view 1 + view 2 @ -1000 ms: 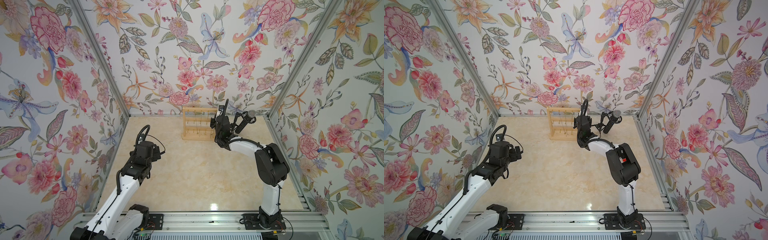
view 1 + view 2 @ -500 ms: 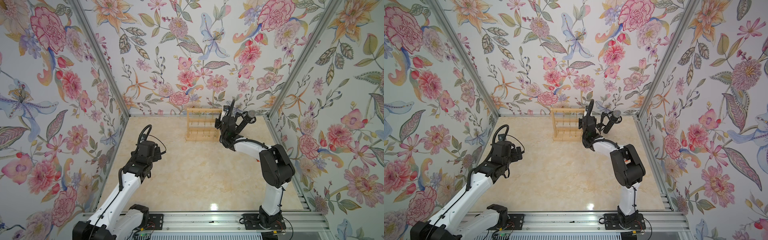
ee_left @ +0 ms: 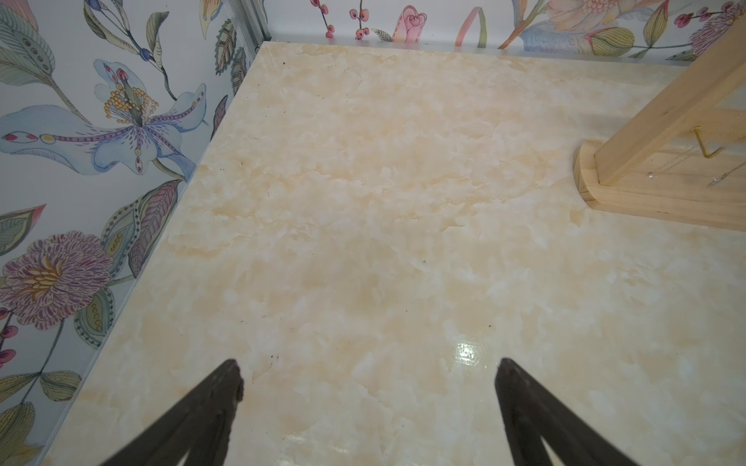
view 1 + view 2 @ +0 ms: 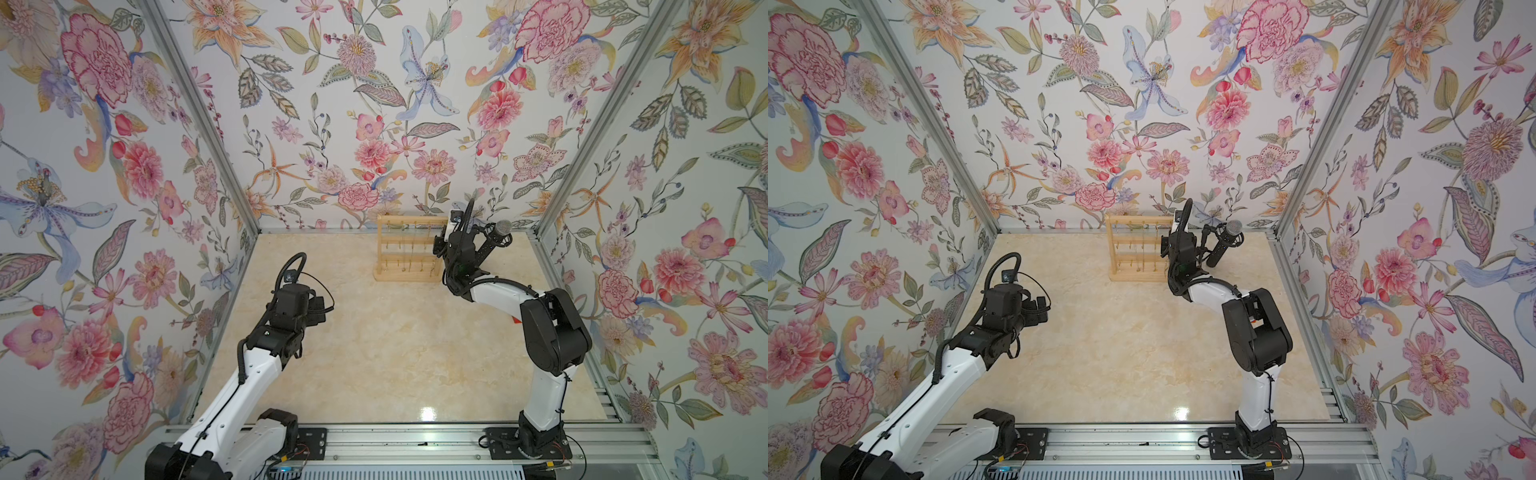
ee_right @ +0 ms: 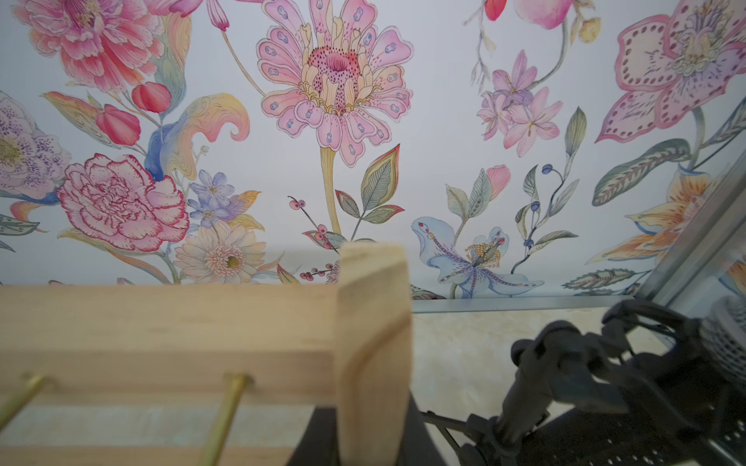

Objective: Take the necklace off the jewelry display stand
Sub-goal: Move the stand to the center of the board.

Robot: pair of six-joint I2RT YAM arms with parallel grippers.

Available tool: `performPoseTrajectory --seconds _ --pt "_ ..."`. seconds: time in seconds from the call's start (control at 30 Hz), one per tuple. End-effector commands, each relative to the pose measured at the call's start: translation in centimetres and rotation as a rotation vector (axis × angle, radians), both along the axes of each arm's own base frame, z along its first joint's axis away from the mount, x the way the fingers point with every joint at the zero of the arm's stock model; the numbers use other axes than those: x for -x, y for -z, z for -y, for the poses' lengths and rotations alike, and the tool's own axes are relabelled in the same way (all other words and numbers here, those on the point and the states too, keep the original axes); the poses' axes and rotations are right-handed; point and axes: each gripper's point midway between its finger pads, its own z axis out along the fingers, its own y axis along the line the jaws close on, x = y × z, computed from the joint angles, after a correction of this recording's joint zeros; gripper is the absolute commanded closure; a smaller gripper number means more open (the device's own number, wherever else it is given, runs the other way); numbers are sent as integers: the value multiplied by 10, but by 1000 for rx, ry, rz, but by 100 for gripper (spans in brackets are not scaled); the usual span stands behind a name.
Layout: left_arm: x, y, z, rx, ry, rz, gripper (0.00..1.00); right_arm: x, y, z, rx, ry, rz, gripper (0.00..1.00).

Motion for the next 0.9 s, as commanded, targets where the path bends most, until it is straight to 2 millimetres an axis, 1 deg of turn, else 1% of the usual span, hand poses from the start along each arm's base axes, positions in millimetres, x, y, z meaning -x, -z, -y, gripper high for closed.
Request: performPoseTrajectory --seconds 0.0,0.1,0.2,0.27,0.33,0.43,0.57,0.87 --pt "0 -1 1 -6 21 14 1 0 -2 11 -14 20 16 100" --pt "0 -1 1 -8 20 16 1 0 -1 9 -21 11 15 100" --pt "0 1 0 -11 18 9 1 2 -1 9 -27 10 17 94" --pt "0 2 0 -13 19 6 1 5 -4 11 -35 10 26 92" --pt "-1 3 0 -14 20 3 1 7 -3 13 -55 12 32 89" --pt "0 4 0 -17 18 -3 1 9 -2 9 -63 -13 21 84" --pt "0 4 0 -25 15 -1 1 12 -3 12 -76 -14 23 80" --pt "-1 7 -1 -33 9 -13 1 13 -5 10 -77 -31 24 74"
